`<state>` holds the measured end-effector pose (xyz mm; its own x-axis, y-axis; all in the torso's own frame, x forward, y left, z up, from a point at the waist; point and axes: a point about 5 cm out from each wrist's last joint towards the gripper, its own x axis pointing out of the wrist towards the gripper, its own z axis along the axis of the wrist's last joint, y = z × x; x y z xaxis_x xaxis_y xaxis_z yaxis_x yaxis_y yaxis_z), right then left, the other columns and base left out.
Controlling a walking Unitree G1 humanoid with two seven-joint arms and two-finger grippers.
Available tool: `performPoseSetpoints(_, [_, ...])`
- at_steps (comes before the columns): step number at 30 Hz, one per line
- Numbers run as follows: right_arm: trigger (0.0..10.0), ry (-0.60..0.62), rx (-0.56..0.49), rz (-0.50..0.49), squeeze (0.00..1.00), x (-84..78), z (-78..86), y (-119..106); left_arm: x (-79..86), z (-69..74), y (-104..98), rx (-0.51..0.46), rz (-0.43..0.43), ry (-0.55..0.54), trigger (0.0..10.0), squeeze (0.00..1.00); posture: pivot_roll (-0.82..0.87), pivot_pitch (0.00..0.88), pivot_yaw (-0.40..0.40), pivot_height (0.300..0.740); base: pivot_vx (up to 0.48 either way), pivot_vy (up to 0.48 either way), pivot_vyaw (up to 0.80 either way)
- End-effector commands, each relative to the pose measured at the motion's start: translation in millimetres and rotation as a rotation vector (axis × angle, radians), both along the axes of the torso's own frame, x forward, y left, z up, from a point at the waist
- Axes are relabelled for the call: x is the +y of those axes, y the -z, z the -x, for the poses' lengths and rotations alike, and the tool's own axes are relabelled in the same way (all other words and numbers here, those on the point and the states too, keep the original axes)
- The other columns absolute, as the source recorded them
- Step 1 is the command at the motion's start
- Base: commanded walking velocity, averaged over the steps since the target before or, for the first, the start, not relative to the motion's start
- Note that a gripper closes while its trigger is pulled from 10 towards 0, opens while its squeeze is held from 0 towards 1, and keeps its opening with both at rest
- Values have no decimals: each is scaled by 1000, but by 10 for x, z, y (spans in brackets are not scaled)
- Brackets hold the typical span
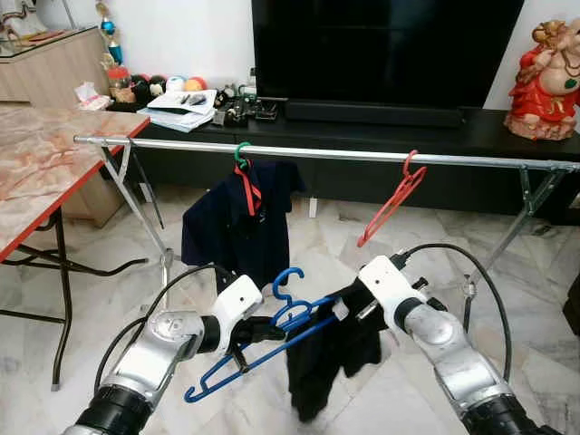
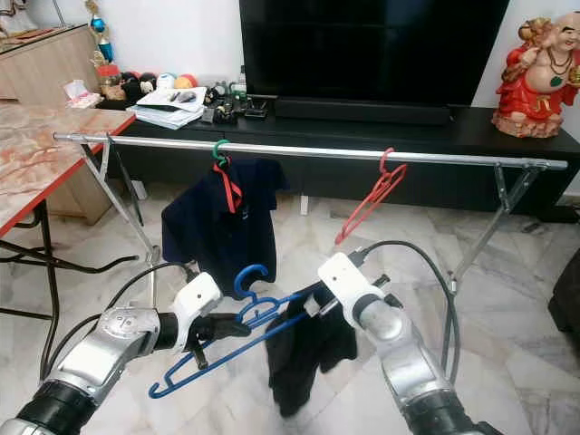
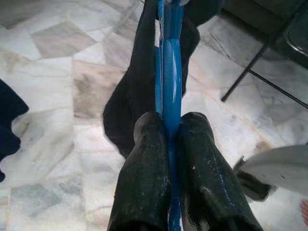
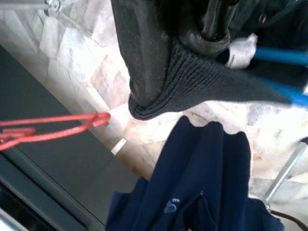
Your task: Hang hanger
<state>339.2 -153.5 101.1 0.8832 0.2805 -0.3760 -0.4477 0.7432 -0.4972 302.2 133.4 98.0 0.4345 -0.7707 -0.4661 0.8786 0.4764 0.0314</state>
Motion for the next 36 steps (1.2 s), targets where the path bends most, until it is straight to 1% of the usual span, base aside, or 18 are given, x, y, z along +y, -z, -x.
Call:
performPoseSetpoints(1, [10000, -64, -53, -26, 0, 122, -41, -119, -28, 29, -58, -5, 18, 46, 10000, 0, 109, 0, 24, 740, 0, 0, 0])
performPoseSetpoints(5, [10000, -146, -41, -82, 0, 228, -1, -171, -41, 24, -72, -9, 30, 48, 10000, 0, 109, 0, 22, 740, 0, 0, 0])
performPoseSetpoints(6, [10000, -186, -43, -99, 0, 275, 16, -194, -52, 21, -78, -8, 40, 48, 10000, 0, 109, 0, 22, 740, 0, 0, 0])
performPoseSetpoints(9, [10000, -268, -50, -106, 0, 352, 58, -217, -86, 24, -81, -7, 54, 56, 10000, 0, 106, 0, 20, 740, 0, 0, 0])
performPoseSetpoints(12, [10000, -311, -55, -125, 0, 393, 87, -233, -109, 36, -99, -4, 77, 68, 10000, 0, 105, 0, 20, 740, 0, 0, 0])
performPoseSetpoints(13, [10000, -338, -47, -148, 0, 417, 111, -248, -111, 32, -106, -7, 75, 63, 10000, 0, 107, 0, 20, 740, 0, 0, 0])
performPoseSetpoints(14, [10000, -338, -47, -148, 0, 417, 111, -248, -111, 32, -106, -7, 75, 63, 10000, 0, 107, 0, 20, 740, 0, 0, 0])
performPoseSetpoints(15, [10000, -376, -35, -181, 0, 452, 147, -276, -108, 21, -99, -11, 68, 56, 10000, 0, 107, 0, 20, 740, 0, 0, 0])
performPoseSetpoints(17, [10000, -414, -20, -215, 0, 489, 186, -306, -103, 6, -94, -20, 63, 41, 10000, 0, 104, 0, 22, 740, 0, 0, 0])
performPoseSetpoints(19, [10000, -566, -16, -286, 0, 587, 342, -399, -114, -28, -90, -38, 64, 19, 10000, 0, 102, 0, 22, 740, 0, 0, 0])
performPoseSetpoints(21, [10000, -583, -14, -297, 0, 583, 364, -405, -123, -48, -85, -43, 64, 6, 10000, 0, 102, 0, 22, 740, 0, 0, 0])
performPoseSetpoints(23, [10000, -540, -13, -256, 0, 532, 321, -350, -131, -59, -80, -45, 61, 2, 10000, 0, 97, 0, 22, 740, 0, 0, 0])
performPoseSetpoints(26, [10000, -389, 5, -142, 0, 366, 185, -196, -135, -60, -79, -45, 60, 1, 10000, 0, 98, 0, 21, 740, 0, 0, 0])
performPoseSetpoints(27, [10000, -297, 13, -89, 0, 262, 117, -135, -130, -59, -80, -46, 59, 0, 10000, 0, 98, 0, 21, 740, 0, 0, 0])
performPoseSetpoints(28, [10000, -180, 23, -16, 0, 110, 43, -63, -112, -57, -79, -46, 54, -3, 10000, 0, 103, 0, 20, 740, 0, 0, 0])
performPoseSetpoints(29, [10000, -144, 25, 10, 0, 50, 28, -46, -99, -56, -76, -47, 49, -5, 10000, 0, 103, 0, 20, 740, 0, 0, 0])
performPoseSetpoints(31, [10000, -94, 12, 48, 0, -50, 6, -39, -39, -47, -71, -47, 35, -10, 10000, 0, 103, 0, 20, 740, 0, 0, 0])
performPoseSetpoints(36, [10000, -107, -11, 75, 0, -48, -1, -56, 0, -6, -70, -34, 25, 13, 10000, 0, 107, 0, 20, 740, 0, 0, 0])
